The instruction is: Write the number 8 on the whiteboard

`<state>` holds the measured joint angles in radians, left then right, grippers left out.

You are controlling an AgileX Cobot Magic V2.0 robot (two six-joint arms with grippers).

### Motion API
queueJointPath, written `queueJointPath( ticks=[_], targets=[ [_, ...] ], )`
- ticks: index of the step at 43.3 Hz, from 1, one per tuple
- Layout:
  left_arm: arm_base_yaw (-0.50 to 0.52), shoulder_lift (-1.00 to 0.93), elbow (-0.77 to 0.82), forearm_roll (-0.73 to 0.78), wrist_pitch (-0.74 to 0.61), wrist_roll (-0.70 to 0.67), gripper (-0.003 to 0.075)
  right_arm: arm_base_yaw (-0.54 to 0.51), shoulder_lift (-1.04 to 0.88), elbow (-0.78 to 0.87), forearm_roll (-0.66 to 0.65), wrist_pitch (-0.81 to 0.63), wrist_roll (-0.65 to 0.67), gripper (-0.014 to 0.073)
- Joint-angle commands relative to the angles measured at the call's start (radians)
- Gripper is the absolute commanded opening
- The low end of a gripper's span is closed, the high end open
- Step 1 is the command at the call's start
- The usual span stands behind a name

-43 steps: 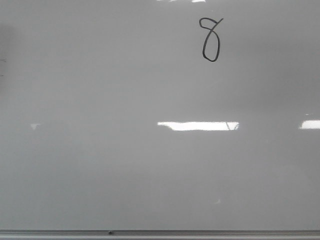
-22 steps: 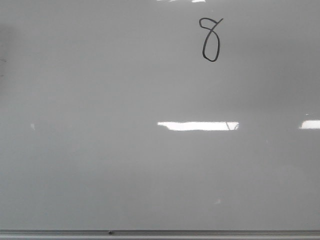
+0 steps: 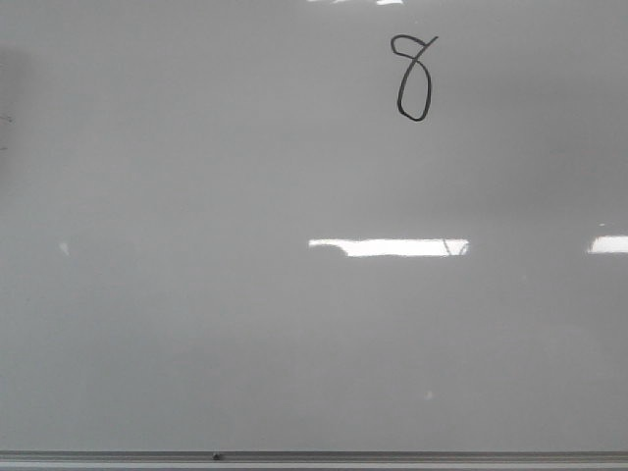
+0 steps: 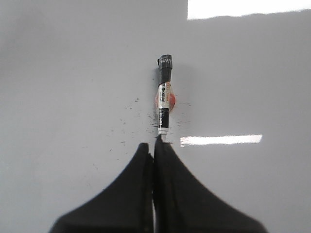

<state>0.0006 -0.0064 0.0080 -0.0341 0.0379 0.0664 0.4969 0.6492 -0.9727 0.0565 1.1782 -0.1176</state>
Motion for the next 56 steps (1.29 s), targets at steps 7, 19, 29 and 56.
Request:
queueJointPath(
  ticks=[7, 19, 29, 56],
  targets=[
    [0.001, -0.013, 0.012, -0.010, -0.090, -0.002, -0.0021, -0.001, -0.007, -0.025, -0.005, -0.065, -0.001, -0.0108],
    [0.001, -0.012, 0.012, -0.010, -0.090, -0.002, -0.0020, -0.214, -0.206, 0.156, -0.037, -0.264, -0.015, -0.0108],
    [0.001, -0.012, 0.012, -0.010, -0.090, -0.002, -0.0021, -0.415, -0.434, 0.407, -0.037, -0.504, -0.015, -0.0108],
    [0.001, -0.012, 0.012, -0.010, -0.090, -0.002, -0.0021, -0.482, -0.678, 0.970, -0.037, -1.178, -0.015, -0.0108]
  ],
)
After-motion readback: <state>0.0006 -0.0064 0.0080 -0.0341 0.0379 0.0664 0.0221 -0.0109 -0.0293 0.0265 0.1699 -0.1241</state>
